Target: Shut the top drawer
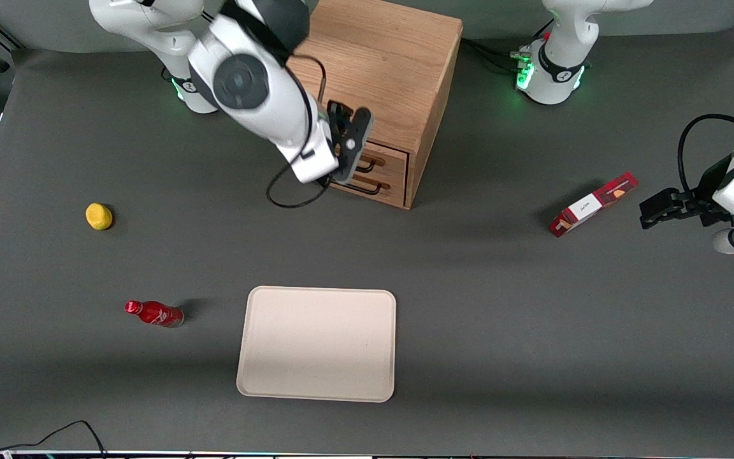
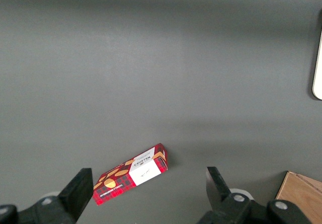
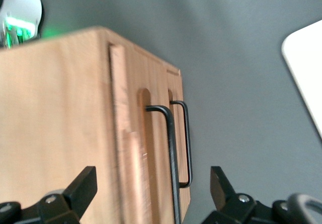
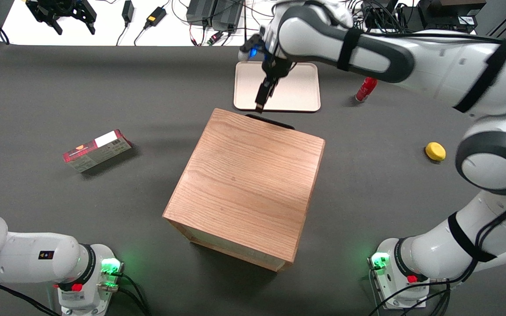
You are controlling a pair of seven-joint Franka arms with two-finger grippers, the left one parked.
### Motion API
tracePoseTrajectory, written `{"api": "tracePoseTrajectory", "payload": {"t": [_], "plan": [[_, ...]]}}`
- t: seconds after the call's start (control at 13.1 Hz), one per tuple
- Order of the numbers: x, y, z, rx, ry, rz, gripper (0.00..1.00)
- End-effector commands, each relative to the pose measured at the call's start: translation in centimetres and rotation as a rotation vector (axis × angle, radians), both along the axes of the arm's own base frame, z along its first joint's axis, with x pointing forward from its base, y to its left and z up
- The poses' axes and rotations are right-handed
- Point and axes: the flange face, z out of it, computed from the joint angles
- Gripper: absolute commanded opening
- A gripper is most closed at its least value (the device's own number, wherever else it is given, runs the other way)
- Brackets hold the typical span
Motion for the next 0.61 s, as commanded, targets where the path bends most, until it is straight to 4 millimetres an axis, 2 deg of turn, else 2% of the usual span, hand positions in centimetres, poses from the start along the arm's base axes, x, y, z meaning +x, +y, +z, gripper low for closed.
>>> {"api": "tracePoseTrajectory", "payload": {"t": [0.0,0.08,0.15,0.23,0.31,0.38,0.53], "plan": [[-3.4,-2.3,8.0,-0.088,-0.141,-0.236,1.0],[-4.5,-3.8,10.1,-0.156,-0.171,-0.339,1.0],[-3.9,-6.9,12.6,-0.187,-0.177,-0.493,1.0],[-3.1,-11.2,15.5,-0.209,-0.169,-0.679,1.0],[-1.8,-16.7,18.0,-0.22,-0.153,-0.844,1.0],[-0.8,-22.1,19.4,-0.237,-0.126,-0.946,1.0],[0.2,-29.9,20.2,-0.284,-0.112,-1.088,1.0]]}}
